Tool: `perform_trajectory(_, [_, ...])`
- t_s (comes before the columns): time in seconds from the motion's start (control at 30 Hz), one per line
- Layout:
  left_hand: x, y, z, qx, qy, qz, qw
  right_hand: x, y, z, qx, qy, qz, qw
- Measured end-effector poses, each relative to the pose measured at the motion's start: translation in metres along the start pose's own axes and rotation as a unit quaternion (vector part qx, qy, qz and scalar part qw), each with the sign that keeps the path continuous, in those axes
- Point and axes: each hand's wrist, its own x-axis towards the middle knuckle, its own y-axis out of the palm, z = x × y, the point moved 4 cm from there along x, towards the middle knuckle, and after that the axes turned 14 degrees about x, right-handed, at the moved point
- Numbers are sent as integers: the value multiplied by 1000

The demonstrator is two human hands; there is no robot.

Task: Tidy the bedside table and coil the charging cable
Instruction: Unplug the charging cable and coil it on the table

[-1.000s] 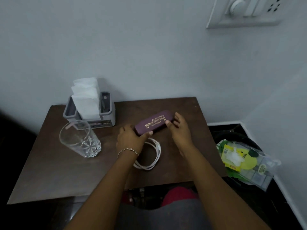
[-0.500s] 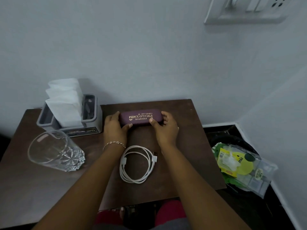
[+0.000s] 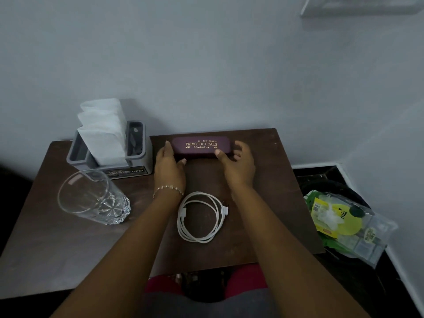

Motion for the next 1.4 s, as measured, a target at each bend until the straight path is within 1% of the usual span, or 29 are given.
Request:
perform_trajectory(0.07, [-25,-13,8,-11,10,-3,1000,-15,-17,4,3,22,22,1000])
perform_trajectory(0.13, [-51,-18,30,-28,-1,10,1000,-38,-39,5,-29,32,54,998])
perform_trajectory(0.2, [-78,-17,52,-64,-42,66,995,-65,-59,2,-84,31,79,993])
perform_trajectory(0.27, [-99,-12,64,-76,-76,135,985,-90,-70,-5,-114,52,111,986])
perform_trajectory(0.33, [-113,-7,64,-68,-75,169,980,-109,-68,-12,-132,79,150,977])
perform_trajectory(0.4, [-120,-3,56,-44,-56,183,981,-119,-61,-15,-148,69,175,971])
perform_trajectory(0.47, [-121,-1,47,-34,-38,184,982,-120,-53,-17,-148,45,181,971])
perform_trajectory(0.53, [-119,1,41,-22,-24,162,986,-116,-49,-18,-141,32,177,974])
perform_trajectory(0.63, [-112,1,35,-28,-1,140,990,-108,-46,-20,-121,33,169,978])
perform_trajectory(0.77, [-96,7,28,-33,32,132,990,-95,-42,-22,-105,27,138,985])
perform_trajectory(0.9, [-85,15,27,-13,38,153,987,-84,-36,-21,-98,25,123,987])
perform_trajectory(1.07, [-75,23,25,-9,51,174,983,-79,-34,-20,-85,0,117,989])
perform_trajectory(1.2, [-70,25,24,7,60,140,988,-83,-37,-18,-74,-21,122,990])
perform_trajectory(1.3, [-72,27,24,29,65,135,988,-83,-37,-18,-84,-30,126,988])
perform_trajectory(1.4, [-79,28,22,18,73,122,990,-83,-35,-17,-88,-37,127,987])
